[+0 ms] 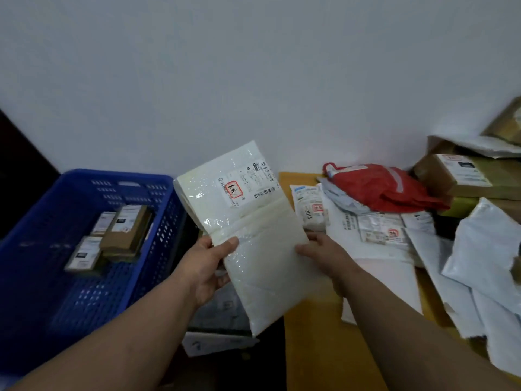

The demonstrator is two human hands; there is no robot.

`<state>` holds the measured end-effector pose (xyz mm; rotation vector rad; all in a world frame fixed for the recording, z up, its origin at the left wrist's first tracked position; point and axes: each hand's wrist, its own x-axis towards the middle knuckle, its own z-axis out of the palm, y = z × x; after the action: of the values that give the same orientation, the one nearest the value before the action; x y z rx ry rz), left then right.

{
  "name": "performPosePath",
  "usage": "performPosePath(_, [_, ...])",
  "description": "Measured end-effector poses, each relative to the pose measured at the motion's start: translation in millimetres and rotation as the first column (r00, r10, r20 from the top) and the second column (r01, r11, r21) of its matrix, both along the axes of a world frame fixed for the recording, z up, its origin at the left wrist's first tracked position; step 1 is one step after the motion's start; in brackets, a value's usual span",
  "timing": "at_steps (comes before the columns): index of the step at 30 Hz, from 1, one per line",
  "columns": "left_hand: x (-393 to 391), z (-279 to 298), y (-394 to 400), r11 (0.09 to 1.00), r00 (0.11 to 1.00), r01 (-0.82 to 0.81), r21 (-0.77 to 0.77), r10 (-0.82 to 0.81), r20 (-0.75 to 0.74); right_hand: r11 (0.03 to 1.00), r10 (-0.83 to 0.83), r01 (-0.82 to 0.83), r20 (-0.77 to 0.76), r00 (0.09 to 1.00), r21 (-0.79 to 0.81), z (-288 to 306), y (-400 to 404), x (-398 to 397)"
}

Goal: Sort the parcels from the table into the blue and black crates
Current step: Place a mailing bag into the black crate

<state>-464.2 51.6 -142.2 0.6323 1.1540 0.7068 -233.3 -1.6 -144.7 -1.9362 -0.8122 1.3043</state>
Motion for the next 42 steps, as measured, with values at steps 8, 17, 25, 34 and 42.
performPosePath(8, [-67.4,-28.4,35.2,0.995,0.999,0.032,-0.092,-0.035,-0.029,0.984,0.058,-0.077,0.115,0.992,0.162,-19.7,69.4,-84.6])
performPosePath(17, [-118.6,-81.5,88.8,0.958,0.766,-0.070,0.279,0.231,-0.600,0.924,0.358,-0.376,0.478,0.802,-0.060,-60.6,134.9,-83.9])
performPosePath(25, [-102.6,-140.7,122.3,0.965,0.610,0.207,0.162,0.002,-0.793,0.831,0.547,-0.520,0.456,0.702,-0.197,-144.4,189.7,-111.5])
performPosePath(34, [-115.6,-204.8,131.1,0.823,0.242,0.563,0.073,-0.079,-0.967,0.776,0.627,-0.567,0.439,0.644,-0.277,-229.2,213.2,-126.4])
performPosePath(42, [-82.1,-258.1,127.9,0.466,-0.060,0.860,-0.208,-0.312,-0.948,0.686,0.728,-0.563,0.416,0.545,-0.461,-293.7,195.1,-119.4])
